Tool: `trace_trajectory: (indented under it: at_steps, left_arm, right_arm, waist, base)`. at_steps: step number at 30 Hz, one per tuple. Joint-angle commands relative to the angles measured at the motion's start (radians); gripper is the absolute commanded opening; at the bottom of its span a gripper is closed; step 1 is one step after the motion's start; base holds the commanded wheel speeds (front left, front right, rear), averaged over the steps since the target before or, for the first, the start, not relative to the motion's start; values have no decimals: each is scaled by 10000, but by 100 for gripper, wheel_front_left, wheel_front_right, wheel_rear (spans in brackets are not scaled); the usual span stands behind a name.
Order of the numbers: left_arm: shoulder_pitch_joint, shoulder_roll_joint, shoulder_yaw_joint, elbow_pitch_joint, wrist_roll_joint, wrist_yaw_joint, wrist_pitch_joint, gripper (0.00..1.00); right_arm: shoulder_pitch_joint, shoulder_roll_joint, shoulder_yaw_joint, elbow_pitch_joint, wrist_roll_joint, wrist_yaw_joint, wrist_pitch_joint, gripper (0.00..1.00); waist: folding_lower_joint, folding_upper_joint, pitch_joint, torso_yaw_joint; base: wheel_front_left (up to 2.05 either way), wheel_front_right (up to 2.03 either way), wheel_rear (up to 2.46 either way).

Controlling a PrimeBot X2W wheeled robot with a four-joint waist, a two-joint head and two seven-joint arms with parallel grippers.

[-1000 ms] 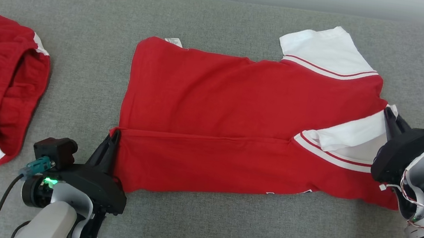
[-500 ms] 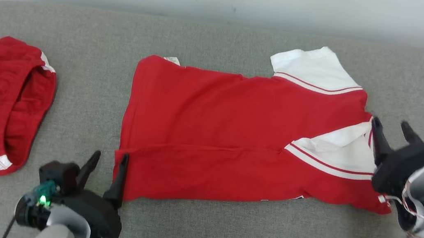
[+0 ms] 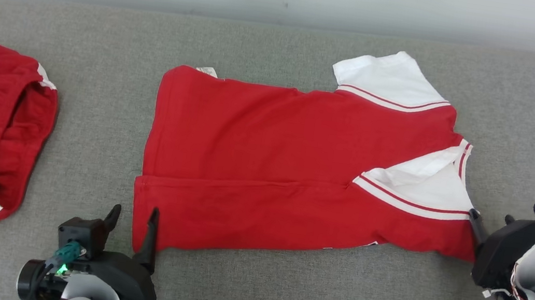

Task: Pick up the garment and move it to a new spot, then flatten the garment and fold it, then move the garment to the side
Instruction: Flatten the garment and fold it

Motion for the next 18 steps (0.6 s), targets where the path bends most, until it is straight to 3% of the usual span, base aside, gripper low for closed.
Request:
trace_trajectory:
  at_steps: [1, 6, 10, 14, 15, 16, 17, 18]
  left_arm:
    - [-70, -17, -90, 2, 75, -77, 145, 100]
    - [-98, -90, -273, 116, -37, -151, 527, 100]
    - [-146, -142, -407, 497, -59, 37, 1129, 100]
    - [-308, -255, -573, 797, -176, -137, 1549, 100]
    - [-330, -277, -610, 888, -212, -162, 1677, 93]
    - [-357, -307, -649, 966, -234, -231, 1776, 38]
    - [-388, -342, -667, 1031, -301, -289, 1862, 0]
    - [-403, -382, -688, 1085, -353, -373, 1907, 0]
  right_arm:
    - [190, 117, -61, 48, -24, 31, 222, 100]
    - [357, 244, -75, 166, 60, 31, 960, 100]
    - [524, 347, -125, 213, 28, 31, 1669, 100]
    - [633, 525, -106, 136, 55, 24, 2171, 100]
    - [644, 564, -107, 112, 68, 24, 2260, 100]
    - [663, 584, -85, 91, 77, 24, 2313, 87]
    - [676, 593, -25, 42, 92, 25, 2328, 35]
    - [695, 605, 14, 17, 154, 31, 2357, 0]
  waist:
    - [1, 0, 147, 50]
    - [1, 0, 253, 152]
    - [1, 0, 355, 213]
    - [1, 0, 441, 241]
    - [1, 0, 457, 238]
    - [1, 0, 472, 234]
    - [1, 0, 480, 230]
    - [1, 0, 481, 226]
  base:
    - [0, 0, 0]
    - [0, 0, 0]
    - [0, 0, 0]
    - [0, 0, 0]
    - [0, 0, 0]
    - [0, 0, 0]
    - [0, 0, 0]
    - [0, 0, 0]
